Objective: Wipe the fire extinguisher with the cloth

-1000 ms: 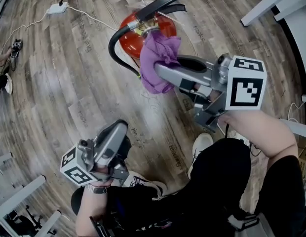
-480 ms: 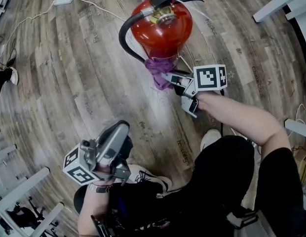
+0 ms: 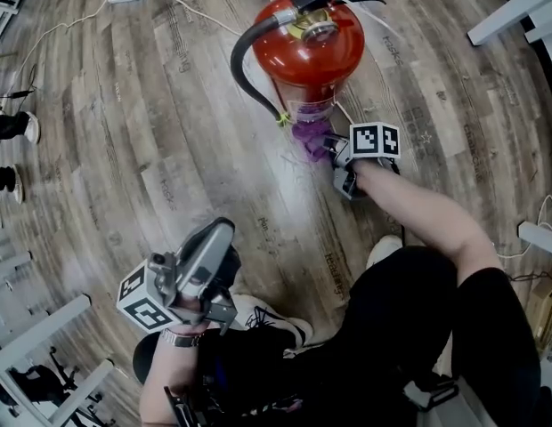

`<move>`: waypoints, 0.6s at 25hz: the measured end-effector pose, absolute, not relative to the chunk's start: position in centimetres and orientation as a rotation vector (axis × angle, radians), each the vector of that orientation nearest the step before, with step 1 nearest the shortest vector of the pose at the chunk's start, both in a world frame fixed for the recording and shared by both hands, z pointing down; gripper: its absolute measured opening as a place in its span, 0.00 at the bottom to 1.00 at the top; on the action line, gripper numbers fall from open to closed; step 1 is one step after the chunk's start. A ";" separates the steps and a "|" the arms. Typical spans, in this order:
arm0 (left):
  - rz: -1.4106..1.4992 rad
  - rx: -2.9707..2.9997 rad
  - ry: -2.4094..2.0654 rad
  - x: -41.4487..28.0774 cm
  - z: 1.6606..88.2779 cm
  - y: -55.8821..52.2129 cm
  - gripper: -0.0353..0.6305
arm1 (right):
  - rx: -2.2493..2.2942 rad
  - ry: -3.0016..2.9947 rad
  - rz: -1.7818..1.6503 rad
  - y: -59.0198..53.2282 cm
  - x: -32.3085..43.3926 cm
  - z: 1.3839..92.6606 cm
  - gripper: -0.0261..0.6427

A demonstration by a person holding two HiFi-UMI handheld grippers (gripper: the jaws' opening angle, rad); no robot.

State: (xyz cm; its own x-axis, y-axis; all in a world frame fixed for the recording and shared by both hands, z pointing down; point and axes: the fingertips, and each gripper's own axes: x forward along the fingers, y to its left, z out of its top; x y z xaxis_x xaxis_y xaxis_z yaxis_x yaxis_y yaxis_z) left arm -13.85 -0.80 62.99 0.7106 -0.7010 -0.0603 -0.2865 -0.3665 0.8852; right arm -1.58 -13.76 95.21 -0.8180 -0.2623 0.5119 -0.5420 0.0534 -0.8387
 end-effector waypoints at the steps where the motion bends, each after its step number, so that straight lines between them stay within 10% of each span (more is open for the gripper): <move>1: -0.549 1.954 -0.756 -13.8 62.8 -0.9 0.05 | 0.787 -2.147 1.852 -13.6 -2.2 93.8 0.14; 15: -0.595 2.008 -0.646 -10.3 59.4 -2.2 0.05 | 0.373 -2.689 1.883 -14.5 -8.3 67.7 0.14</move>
